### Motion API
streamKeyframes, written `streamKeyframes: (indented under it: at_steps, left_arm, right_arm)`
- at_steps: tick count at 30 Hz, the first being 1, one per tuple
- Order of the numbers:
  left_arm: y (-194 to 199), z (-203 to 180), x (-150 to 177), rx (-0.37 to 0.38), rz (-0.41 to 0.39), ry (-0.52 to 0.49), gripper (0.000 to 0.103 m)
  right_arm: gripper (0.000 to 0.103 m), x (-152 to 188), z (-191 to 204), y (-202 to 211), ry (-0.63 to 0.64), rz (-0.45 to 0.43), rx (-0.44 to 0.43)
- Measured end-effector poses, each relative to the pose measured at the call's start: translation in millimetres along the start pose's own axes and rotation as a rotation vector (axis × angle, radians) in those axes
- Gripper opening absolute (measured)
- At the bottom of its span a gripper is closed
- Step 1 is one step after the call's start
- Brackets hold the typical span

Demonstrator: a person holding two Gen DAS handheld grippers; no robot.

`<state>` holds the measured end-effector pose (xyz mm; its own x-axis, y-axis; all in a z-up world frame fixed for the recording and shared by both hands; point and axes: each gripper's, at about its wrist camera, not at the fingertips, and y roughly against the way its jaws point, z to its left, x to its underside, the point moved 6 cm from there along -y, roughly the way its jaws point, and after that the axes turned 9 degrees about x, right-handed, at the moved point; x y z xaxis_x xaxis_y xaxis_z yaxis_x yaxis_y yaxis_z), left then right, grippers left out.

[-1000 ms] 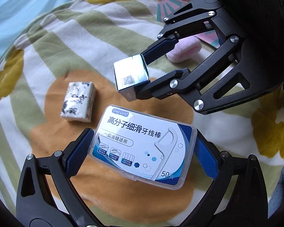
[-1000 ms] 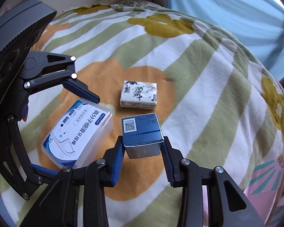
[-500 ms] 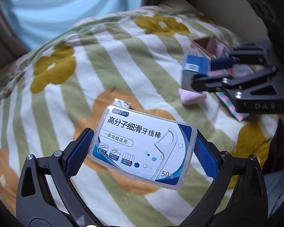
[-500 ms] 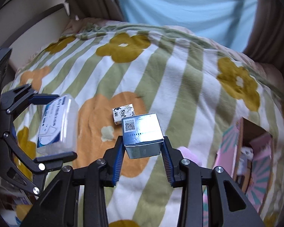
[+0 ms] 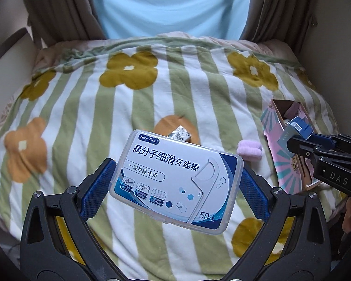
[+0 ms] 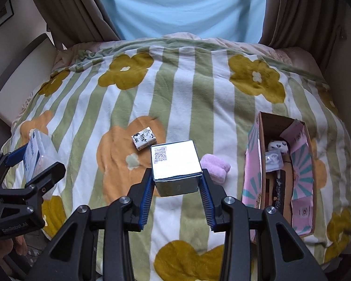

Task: Organize objects
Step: 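Carry the floss-pick box and dark blue box over the cardboard box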

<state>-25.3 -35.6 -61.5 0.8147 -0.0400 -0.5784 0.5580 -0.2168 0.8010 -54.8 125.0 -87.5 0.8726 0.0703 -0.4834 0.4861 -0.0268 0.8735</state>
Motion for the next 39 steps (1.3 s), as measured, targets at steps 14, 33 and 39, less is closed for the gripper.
streamKeyframes:
  at_steps: [14,33,39]
  left_arm:
    - [16.2,11.7,-7.2,-0.042,-0.016,0.041,0.099]
    - [-47.3,-136.9,-94.9,0.211,0.036,-0.232,0.099]
    - [-88.3,-219.1,-113.5,0.304,0.079,-0.358,0.099]
  right_arm:
    - [0.035,-1.2,0.3,19.4,-0.015,-0.033,-0.026]
    - [0.035,15.5,-145.6,31.2,-0.267,-0.018,0.159]
    - [0.035,40.0,-194.1,14.0,-0.353,0.041,0.207]
